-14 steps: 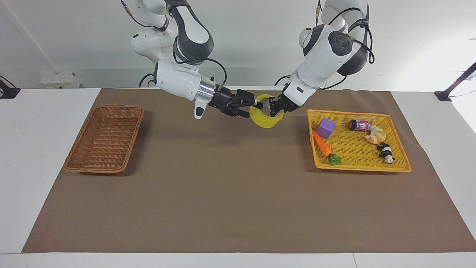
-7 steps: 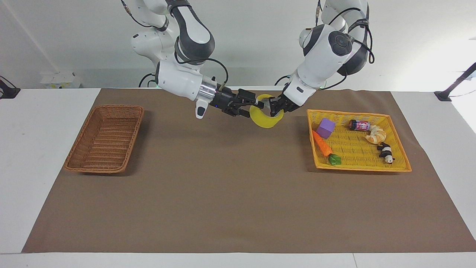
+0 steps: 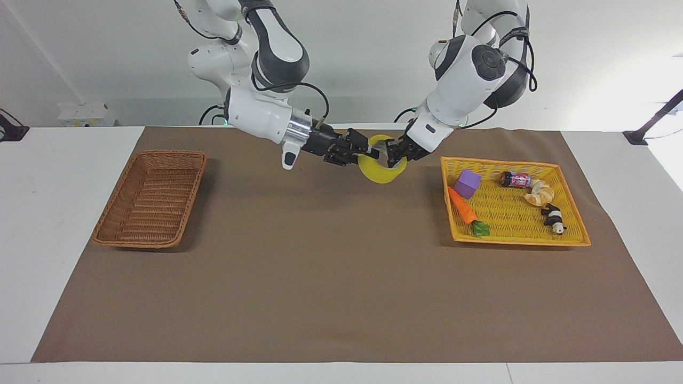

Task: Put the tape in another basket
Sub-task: 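Grasp the tape with the right gripper and open the left gripper, then carry the tape with the right gripper while the left gripper withdraws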

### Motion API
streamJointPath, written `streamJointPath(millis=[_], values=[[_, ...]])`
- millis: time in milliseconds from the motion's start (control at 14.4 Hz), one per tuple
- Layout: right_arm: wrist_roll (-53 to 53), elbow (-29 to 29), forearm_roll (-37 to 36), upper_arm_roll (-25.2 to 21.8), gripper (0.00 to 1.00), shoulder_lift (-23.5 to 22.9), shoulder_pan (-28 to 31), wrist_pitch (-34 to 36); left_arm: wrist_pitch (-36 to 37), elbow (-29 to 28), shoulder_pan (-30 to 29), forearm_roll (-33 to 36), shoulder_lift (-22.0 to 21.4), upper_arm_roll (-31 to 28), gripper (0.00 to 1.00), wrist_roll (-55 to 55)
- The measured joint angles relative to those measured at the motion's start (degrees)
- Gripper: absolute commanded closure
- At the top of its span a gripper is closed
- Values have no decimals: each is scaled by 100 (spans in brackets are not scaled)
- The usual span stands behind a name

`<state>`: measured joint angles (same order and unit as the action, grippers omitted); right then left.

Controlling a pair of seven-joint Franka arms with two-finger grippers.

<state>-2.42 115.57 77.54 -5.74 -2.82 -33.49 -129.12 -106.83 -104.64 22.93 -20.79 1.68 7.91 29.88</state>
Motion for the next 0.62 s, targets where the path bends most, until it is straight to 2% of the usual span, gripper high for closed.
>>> streamJointPath(millis=[69,139,208,485,624], values=[[0,1,0,0,99,1,0,0,0,0,0,-2,0,0,89,0],[-1,1,0,-1,100,1,0,0,0,0,0,-2,0,0,51,0],[-1,1,0,-1,100,1,0,0,0,1,0,-3,0,0,3,4],[0,31,0,-5,100,1,0,0,84,195,-21,6,-98,-58,0,28],[0,37,0,-5,100,1,1,0,543,467,-256,176,-282,-184,0,22]])
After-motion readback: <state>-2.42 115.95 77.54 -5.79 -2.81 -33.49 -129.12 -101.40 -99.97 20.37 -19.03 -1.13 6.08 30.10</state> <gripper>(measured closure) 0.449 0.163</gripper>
